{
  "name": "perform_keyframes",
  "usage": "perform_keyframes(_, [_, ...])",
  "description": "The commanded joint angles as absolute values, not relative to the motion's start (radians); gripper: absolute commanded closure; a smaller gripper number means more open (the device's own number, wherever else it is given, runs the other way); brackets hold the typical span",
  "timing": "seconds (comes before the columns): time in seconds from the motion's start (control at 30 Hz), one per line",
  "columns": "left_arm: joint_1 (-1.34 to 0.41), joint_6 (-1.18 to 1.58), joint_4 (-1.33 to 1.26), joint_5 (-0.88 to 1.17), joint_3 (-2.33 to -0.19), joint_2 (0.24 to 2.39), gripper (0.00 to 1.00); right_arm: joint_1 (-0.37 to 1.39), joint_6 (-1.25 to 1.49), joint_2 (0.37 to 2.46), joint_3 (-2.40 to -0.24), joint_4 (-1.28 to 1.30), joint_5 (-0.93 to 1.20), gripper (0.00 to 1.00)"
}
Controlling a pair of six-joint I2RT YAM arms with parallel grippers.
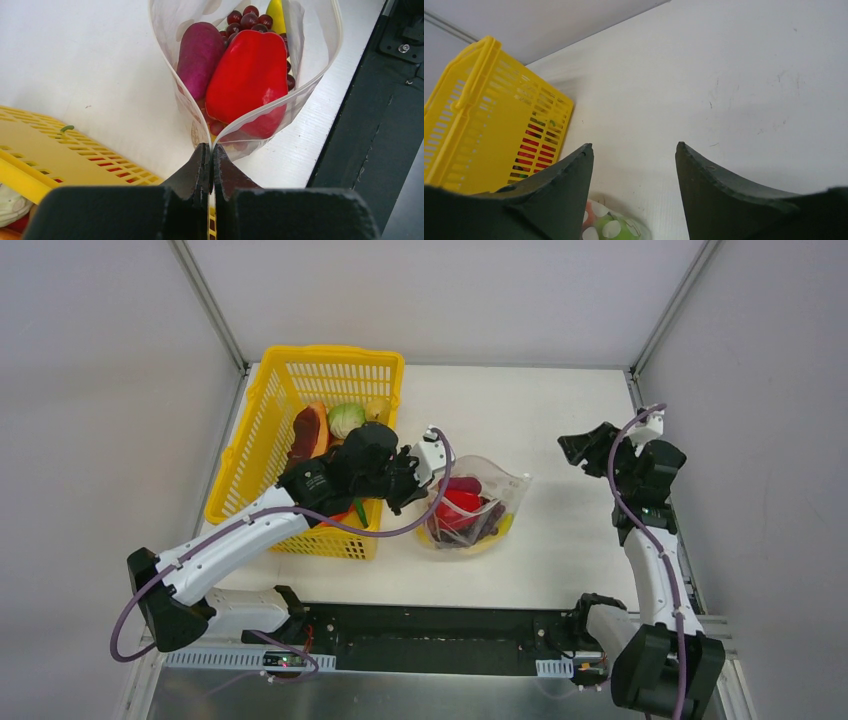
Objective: Place the food in the zip-top bag and seal the zipper
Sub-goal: Zip the zipper food storage bag at the center of the board.
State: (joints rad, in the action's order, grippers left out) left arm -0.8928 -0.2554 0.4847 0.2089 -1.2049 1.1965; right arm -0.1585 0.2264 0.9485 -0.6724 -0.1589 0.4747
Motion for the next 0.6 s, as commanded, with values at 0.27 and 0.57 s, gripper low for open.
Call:
perform_keyframes(0.27, [-0.853, -0.283, 0.474, 0.298, -1.266, 1.213, 1.00, -0.279, -0.216, 1.008, -0.633, -0.333, 1.227, 0.19])
perform_keyframes(0.57, [-0.832, -0.281, 0.486, 0.312, -1.273, 1.213, 1.00, -0.295, -0.707, 1.023, -0.679, 0.153, 1.394, 0.21])
